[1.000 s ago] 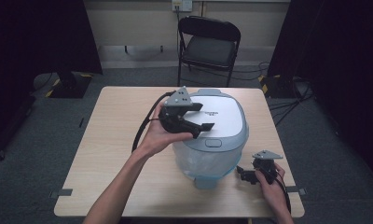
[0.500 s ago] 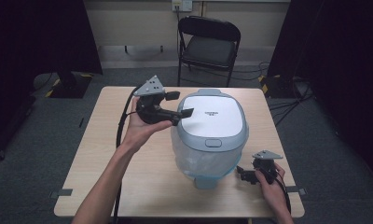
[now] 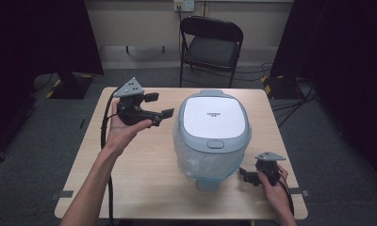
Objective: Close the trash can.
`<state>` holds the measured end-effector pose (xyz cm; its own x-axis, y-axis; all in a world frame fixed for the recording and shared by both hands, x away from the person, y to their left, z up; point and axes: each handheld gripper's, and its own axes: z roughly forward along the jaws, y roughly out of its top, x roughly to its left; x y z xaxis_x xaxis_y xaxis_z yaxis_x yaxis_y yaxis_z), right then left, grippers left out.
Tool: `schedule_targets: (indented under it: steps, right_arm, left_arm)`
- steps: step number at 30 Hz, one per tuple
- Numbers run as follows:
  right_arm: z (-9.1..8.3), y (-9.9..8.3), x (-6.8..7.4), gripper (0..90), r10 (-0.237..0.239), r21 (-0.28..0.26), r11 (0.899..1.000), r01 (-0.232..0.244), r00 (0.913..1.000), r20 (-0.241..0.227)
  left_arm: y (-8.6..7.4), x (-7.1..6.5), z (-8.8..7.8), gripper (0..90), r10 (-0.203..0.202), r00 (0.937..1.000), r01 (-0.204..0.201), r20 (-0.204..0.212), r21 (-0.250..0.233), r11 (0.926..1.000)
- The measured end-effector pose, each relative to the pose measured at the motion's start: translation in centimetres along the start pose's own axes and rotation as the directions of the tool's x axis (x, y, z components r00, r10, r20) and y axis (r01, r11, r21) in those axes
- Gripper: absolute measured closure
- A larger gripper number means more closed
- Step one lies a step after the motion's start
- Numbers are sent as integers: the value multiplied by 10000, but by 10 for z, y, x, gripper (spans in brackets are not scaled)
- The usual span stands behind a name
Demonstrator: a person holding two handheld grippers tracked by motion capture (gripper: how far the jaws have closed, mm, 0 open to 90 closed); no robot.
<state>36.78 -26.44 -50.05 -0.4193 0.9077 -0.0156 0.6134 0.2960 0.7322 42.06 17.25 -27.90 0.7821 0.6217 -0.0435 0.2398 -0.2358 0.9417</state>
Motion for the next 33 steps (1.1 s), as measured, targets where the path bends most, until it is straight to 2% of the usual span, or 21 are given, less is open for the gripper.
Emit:
schedule_targets:
  steps: [4, 9, 10, 12, 17, 22, 23, 26, 29, 30, 31, 33]
  right_arm:
    - [0, 0, 0, 101, -1, 0, 10000, 1, 10000, -1]
    - [0, 0, 0, 101, 3, 0, 10000, -3, 10000, 1]
    - [0, 0, 0, 101, -2, -3, 10000, 2, 10000, 4]
    - [0, 0, 0, 101, 1, 0, 10000, -1, 10000, 1]
    - [0, 0, 0, 101, -5, 1, 10000, 5, 10000, 7]
    - [0, 0, 0, 101, -3, 0, 10000, 3, 10000, 1]
    - [0, 0, 0, 101, -3, 0, 10000, 3, 10000, 1]
    - [0, 0, 0, 101, 0, 0, 10000, 0, 10000, 0]
    - [0, 0, 0, 101, 0, 1, 10000, 0, 10000, 1]
    - [0, 0, 0, 101, 2, -1, 10000, -2, 10000, 1]
    - [0, 0, 0, 101, 2, -1, 10000, -2, 10000, 1]
    - [0, 0, 0, 101, 4, 0, 10000, -4, 10000, -1]
  left_arm:
    - [-13, 8, -11, 188, -246, 9989, 246, -394, -8, 9997]
    - [-23, 15, -19, 180, -257, 9976, 272, -648, 222, 9994]
    - [-28, 17, -23, 180, -239, 9958, 250, -884, 117, 9996]
    - [-29, 17, -25, 187, -208, 9955, 214, -925, 57, 9998]
    - [-39, 21, -35, 175, -163, 9929, 209, -1177, 379, 9991]
    - [-60, 28, -48, 168, -428, 9878, 510, -1498, 513, 9974]
    - [-60, 28, -48, 168, -428, 9878, 510, -1498, 513, 9974]
    - [-80, 33, -55, 168, -784, 9875, 862, -1366, 518, 9949]
    - [-90, 34, -58, 172, -801, 9860, 919, -1461, 758, 9929]
    - [-101, 37, -61, 206, -672, 9897, 794, -1267, 936, 9924]
    - [-101, 37, -61, 200, -672, 9897, 794, -1267, 936, 9924]
    - [-110, 39, -64, 193, -816, 9871, 965, -1375, 1050, 9898]
